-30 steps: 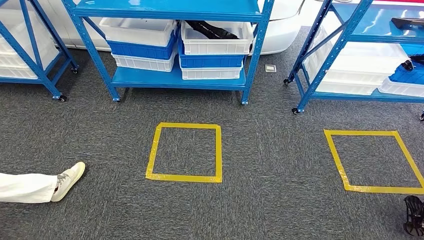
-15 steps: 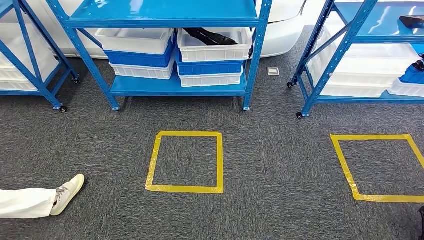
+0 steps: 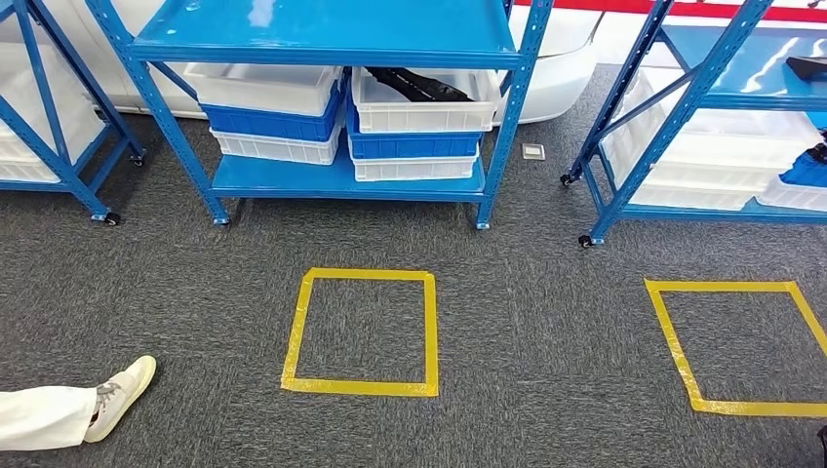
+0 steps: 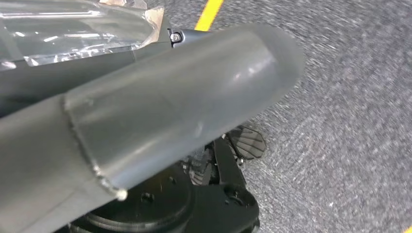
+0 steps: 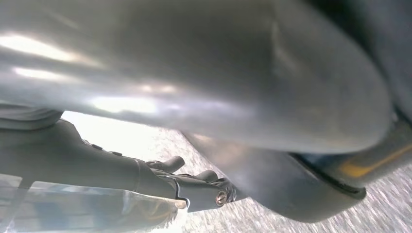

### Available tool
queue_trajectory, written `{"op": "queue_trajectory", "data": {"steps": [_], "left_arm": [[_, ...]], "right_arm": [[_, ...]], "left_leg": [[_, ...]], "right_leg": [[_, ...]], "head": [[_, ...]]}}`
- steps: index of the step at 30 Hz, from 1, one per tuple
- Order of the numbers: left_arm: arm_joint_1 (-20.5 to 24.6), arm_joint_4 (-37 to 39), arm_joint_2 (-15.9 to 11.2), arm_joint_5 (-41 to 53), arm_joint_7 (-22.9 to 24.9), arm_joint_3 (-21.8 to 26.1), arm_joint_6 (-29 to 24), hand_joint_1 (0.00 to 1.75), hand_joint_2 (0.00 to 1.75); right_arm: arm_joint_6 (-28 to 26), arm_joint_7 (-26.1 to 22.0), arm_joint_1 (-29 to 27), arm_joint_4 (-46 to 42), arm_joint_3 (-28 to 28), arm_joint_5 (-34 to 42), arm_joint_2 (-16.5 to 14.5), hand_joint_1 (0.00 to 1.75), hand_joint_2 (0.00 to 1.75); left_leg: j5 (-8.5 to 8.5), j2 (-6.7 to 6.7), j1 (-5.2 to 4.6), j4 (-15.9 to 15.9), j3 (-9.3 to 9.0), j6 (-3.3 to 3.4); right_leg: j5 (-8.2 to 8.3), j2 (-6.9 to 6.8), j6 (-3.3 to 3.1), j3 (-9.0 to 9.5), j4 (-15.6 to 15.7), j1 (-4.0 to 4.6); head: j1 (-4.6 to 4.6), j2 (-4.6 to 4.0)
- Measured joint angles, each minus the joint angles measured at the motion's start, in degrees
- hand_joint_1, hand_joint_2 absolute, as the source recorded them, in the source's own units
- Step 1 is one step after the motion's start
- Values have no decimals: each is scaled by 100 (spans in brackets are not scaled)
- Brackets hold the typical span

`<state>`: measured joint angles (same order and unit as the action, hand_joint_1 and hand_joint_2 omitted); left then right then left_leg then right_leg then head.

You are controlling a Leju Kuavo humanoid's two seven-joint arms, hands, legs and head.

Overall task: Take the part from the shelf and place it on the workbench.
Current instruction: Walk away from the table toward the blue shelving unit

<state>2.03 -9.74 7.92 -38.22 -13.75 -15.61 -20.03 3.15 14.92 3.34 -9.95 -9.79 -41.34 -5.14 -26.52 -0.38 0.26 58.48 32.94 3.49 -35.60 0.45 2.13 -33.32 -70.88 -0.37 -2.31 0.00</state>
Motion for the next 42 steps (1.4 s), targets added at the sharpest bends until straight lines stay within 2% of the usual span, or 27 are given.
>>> {"op": "queue_trajectory", "data": {"steps": [1,2,3,5,7,9,12,15,16,17,18,20,21,22,24,27,28,30,32,33,34,35,36,37,38,40,42], "left_arm": [[-3,0,3,3,-7,-1,15,0,0],[-8,1,2,13,-16,-3,41,0,0],[-13,1,-1,29,-25,-9,74,0,0],[-18,2,-9,81,-40,-32,147,0,0],[-16,5,-23,151,-45,-75,207,0,0],[-13,6,-39,232,-39,-127,261,0,0],[-5,5,-69,340,-16,-225,337,0,0],[6,5,-97,427,-3,-319,395,0,0],[0,6,-109,456,5,-351,420,0,0],[-7,7,-122,486,14,-385,443,0,0],[-12,7,-134,519,22,-418,471,0,0],[-14,8,-163,584,31,-489,521,0,0],[-11,8,-182,613,38,-520,543,0,0],[-5,8,-197,637,45,-552,561,0,0],[-5,5,-215,673,60,-608,598,0,0],[-13,0,-218,728,72,-688,637,0,0],[-7,-1,-218,749,74,-706,645,0,0],[3,-1,-222,774,76,-750,667,0,0],[2,-1,-223,783,80,-794,688,0,0],[0,-1,-223,785,82,-807,693,0,0],[-2,-1,-223,786,84,-818,695,0,0],[-3,-1,-222,786,85,-827,696,0,0],[-2,0,-223,785,86,-834,697,0,0],[-1,1,-224,785,86,-839,698,0,0],[1,2,-226,785,87,-840,698,0,0],[6,3,-228,786,88,-842,698,0,0],[12,1,-230,786,87,-843,698,0,0]], "right_arm": [[1,-14,5,-1,1,5,5,0,0],[2,-26,10,-2,1,15,10,0,0],[2,-33,13,-3,3,33,13,0,0],[0,-28,5,-2,18,78,20,0,0],[-7,-18,-7,1,63,138,17,0,0],[-19,-6,-21,1,126,212,7,0,0],[-33,27,-35,-1,229,299,-25,0,0],[-37,65,-43,-2,316,362,-47,0,0],[-39,73,-49,-2,345,390,-52,0,0],[-46,83,-56,-2,378,419,-59,0,0],[-58,94,-64,-2,409,450,-69,0,0],[-92,114,-81,-1,475,511,-101,0,0],[-106,122,-90,-1,507,536,-117,0,0],[-119,132,-95,0,539,557,-132,0,0],[-134,149,-103,1,588,591,-151,0,0],[-152,166,-108,-4,673,638,-157,0,0],[-157,168,-113,-6,698,650,-155,0,0],[-166,166,-124,-6,742,680,-153,0,0],[-183,164,-115,-6,785,699,-153,0,0],[-192,165,-109,-6,802,703,-154,0,0],[-201,169,-105,-6,815,702,-154,0,0],[-205,175,-108,-5,827,702,-154,0,0],[-208,180,-111,-3,836,702,-154,0,0],[-209,184,-114,-1,843,702,-154,0,0],[-210,186,-116,1,848,702,-155,0,0],[-209,186,-115,1,851,702,-161,0,0],[-209,186,-113,-1,852,702,-173,0,0]], "left_leg": [[-39,-3,0,0,-33,-1],[-78,-8,1,0,-79,-4],[-119,-14,2,0,-137,-10],[-202,-30,1,-1,-250,-40],[-267,-42,-9,-7,-307,-98],[-285,-40,-19,20,-331,-165],[-390,-13,-10,255,-255,-255],[-770,13,7,1189,309,-339],[-842,15,11,1450,513,-352],[-815,16,13,1545,642,-353],[-672,16,13,1443,672,-341],[-176,21,0,757,465,-269],[-73,25,-22,443,347,-228],[-44,21,-45,221,257,-188],[-134,5,-81,120,202,-135],[11,4,-19,-5,47,-61],[19,10,6,-43,-6,-41],[-15,16,17,-65,-57,-11],[-78,13,22,-64,-114,-6],[-112,6,25,-64,-156,-13],[-150,-6,30,-63,-210,-27],[-190,-19,32,-63,-263,-48],[-235,-31,20,-58,-299,-81],[-278,-40,10,-54,-321,-118],[-309,-43,-1,-54,-326,-153],[-343,-41,0,-71,-332,-209],[-413,-25,20,16,-309,-265]], "right_leg": [[-82,-1,6,-184,-197,-2],[-72,-1,35,-272,-216,-4],[61,-2,84,-256,-30,-7],[520,-11,178,-68,677,-13],[701,-52,88,54,1147,9],[710,-77,-90,55,1228,37],[793,-63,-209,201,1296,-5],[746,-64,-288,295,1313,-6],[724,-60,-309,314,1313,2],[700,-53,-320,340,1313,10],[672,-44,-323,376,1313,19],[605,-33,-310,458,1318,34],[572,-29,-293,495,1318,47],[540,-30,-268,504,1319,56],[489,-32,-204,511,1332,72],[373,-35,-122,529,1212,102],[277,-35,-111,435,989,100],[17,-36,-100,18,254,59],[-79,-37,-37,-338,-273,21],[5,-38,20,-376,-260,3],[193,-40,93,-300,-6,-19],[428,-43,160,-162,395,-42],[612,-45,186,-29,774,-50],[746,-46,167,91,1080,-53],[794,-46,112,147,1231,-44],[778,-39,-20,180,1272,-23],[769,-35,-104,216,1304,-44]], "head": [[-1,0],[-2,0],[-2,0],[-2,0],[3,0],[7,0],[7,0],[23,0],[23,0],[22,0],[23,0],[20,0],[19,0],[21,0],[25,0],[20,0],[12,0],[-3,0],[-3,0],[-3,0],[-3,0],[-5,0],[-5,0],[-4,0],[-2,0],[1,0],[5,0]]}}
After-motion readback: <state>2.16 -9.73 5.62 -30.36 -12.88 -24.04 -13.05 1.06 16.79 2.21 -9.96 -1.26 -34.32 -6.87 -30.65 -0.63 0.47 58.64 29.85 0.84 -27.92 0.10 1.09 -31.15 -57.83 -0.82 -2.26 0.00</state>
